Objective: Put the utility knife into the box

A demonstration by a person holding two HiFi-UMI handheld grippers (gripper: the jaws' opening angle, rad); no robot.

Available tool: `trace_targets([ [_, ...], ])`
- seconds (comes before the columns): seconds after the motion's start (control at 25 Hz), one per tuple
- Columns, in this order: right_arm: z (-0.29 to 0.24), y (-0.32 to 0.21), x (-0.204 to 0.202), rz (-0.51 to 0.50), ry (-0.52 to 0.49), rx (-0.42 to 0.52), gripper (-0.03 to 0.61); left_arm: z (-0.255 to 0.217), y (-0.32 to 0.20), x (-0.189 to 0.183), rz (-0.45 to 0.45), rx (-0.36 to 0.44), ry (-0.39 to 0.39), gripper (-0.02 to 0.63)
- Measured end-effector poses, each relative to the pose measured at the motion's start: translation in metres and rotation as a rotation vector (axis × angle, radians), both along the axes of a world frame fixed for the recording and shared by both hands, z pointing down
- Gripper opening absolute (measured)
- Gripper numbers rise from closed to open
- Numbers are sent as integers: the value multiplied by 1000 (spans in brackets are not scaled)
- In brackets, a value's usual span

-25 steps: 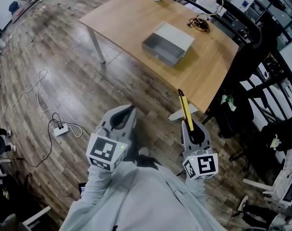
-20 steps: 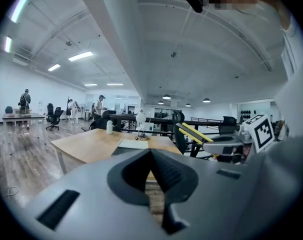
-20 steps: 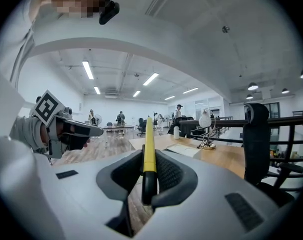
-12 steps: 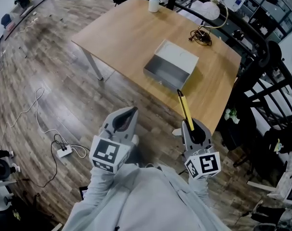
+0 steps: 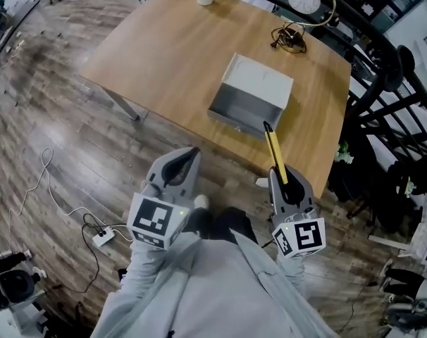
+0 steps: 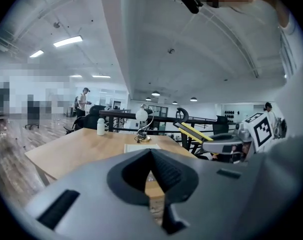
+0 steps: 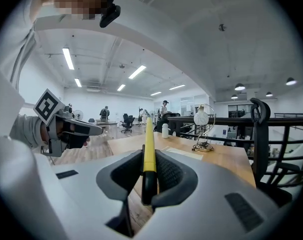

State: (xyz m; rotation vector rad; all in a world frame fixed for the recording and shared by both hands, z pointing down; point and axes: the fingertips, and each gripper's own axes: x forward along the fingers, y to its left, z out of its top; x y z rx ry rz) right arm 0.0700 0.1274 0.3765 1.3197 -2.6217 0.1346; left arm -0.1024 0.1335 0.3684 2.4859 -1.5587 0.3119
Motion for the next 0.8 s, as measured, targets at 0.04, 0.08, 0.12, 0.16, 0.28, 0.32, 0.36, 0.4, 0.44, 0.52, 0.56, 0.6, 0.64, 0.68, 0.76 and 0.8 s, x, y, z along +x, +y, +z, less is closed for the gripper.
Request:
trace_targets([
  [0.04,2,-3,1,9,5,-10,84,3,-4,0,8,-9,6,18],
  [0.08,5,-5,1,18,10,-22,84,5,-8,0,15,-18,11,18],
  [0.12,7,-7,2,25,16,-32,84,7,-11,0,23,-24,14,18],
  [0.16,10,-11,2,32,21,-41,84,9,-16,0,30,-26,14,18],
  [0.28,18,-25,1,43,33,-56,84,16,-32,-4,33,-36,19,18],
  [0.32,20,-31,0,42,36,-58,84,19,-38,-5,25,-45,28,18],
  [0.36,23,-38,0,40,39,-59,84,21,-44,-6,16,-53,36,18],
  [0.4,25,-45,-1,38,39,-59,84,22,-51,-7,13,-53,36,18],
  [0.44,27,-52,-2,36,36,-59,84,23,-59,-8,16,-46,28,18],
  [0.52,29,-70,-4,35,25,-55,84,22,-76,-9,23,-29,16,18],
  [0.56,28,-80,-4,32,22,-52,84,21,-86,-9,24,-24,13,18],
  [0.6,27,-91,-5,28,21,-49,84,19,-97,-8,27,-19,10,18],
  [0.64,25,-102,-5,25,20,-45,84,16,-109,-6,30,-15,8,18],
  [0.68,22,-114,-5,24,20,-39,84,14,-122,-5,33,-11,7,18],
  [0.76,14,-137,-1,24,18,-24,84,7,-148,0,33,-4,7,18],
  [0.8,11,-148,1,26,16,-19,84,4,-161,3,34,-1,6,18],
])
